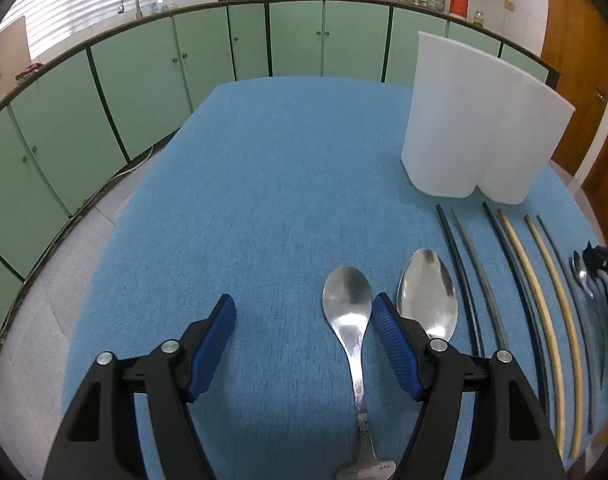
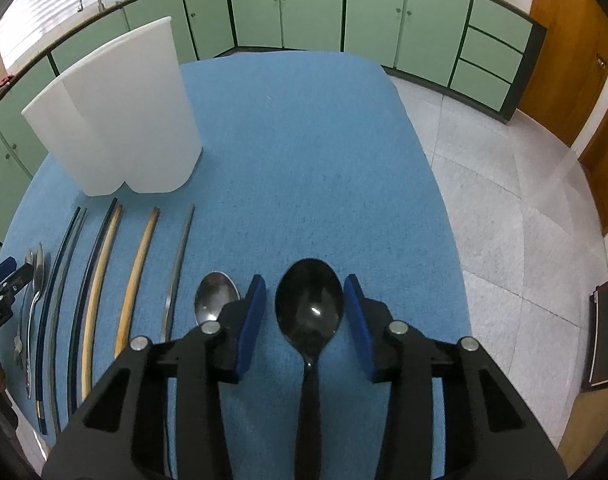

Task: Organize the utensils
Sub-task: 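Grasp the ornate-handled silver spoon with the left tool while the right tool grasps the black plastic spoon, then carry both spoons to the white holder and open both tools to drop them in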

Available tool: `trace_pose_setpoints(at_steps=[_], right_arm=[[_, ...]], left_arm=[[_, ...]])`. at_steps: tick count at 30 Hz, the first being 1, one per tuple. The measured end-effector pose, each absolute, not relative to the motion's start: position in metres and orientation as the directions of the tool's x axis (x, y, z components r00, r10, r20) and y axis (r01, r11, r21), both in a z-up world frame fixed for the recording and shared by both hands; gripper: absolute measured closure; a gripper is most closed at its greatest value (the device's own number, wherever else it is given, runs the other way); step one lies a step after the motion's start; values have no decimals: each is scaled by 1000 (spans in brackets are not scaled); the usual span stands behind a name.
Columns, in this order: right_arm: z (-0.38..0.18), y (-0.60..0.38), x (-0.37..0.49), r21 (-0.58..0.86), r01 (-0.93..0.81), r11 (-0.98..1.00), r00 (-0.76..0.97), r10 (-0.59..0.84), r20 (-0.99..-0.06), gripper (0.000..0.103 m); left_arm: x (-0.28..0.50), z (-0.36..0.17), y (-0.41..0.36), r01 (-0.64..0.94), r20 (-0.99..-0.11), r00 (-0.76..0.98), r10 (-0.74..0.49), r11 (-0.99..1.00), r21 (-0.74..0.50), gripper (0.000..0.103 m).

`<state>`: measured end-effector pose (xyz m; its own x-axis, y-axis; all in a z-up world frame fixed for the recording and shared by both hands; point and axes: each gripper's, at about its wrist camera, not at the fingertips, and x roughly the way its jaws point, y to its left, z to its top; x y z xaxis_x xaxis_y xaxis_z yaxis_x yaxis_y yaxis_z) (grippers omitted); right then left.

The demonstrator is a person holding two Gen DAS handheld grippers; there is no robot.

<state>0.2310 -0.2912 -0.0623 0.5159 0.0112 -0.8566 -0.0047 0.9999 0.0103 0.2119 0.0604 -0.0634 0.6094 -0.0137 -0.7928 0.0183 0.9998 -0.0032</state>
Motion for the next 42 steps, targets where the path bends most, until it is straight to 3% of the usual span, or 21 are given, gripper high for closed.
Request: trace_pose_setpoints(at_steps=[11, 13, 18, 20, 28, 42], right_arm=[[-66, -289, 236, 1, -11, 1000, 507, 6, -862, 65], [-66, -288, 236, -1, -13, 1000, 506, 5, -863, 65], [-66, -286, 236, 1, -13, 1000, 502, 8, -865, 69], [-66, -287, 236, -4, -17, 1000, 506, 5, -863, 69], [-52, -289, 218, 26, -42, 999, 565, 45, -824, 69], [27, -286, 174, 136, -173, 975, 777, 220, -589, 69]], left_arm=[[237, -68, 58, 23, -803, 596, -19, 1000, -7, 33], [238, -68, 59, 23, -802, 597, -25, 1000, -14, 40], [234, -68, 59, 46, -797, 599, -78, 997, -63, 70], [234, -69, 60, 56, -794, 600, -99, 995, -81, 77], [215, -61, 56, 87, -752, 643, -144, 990, -115, 77], [171, 1, 55, 120, -511, 844, -165, 985, -121, 78]])
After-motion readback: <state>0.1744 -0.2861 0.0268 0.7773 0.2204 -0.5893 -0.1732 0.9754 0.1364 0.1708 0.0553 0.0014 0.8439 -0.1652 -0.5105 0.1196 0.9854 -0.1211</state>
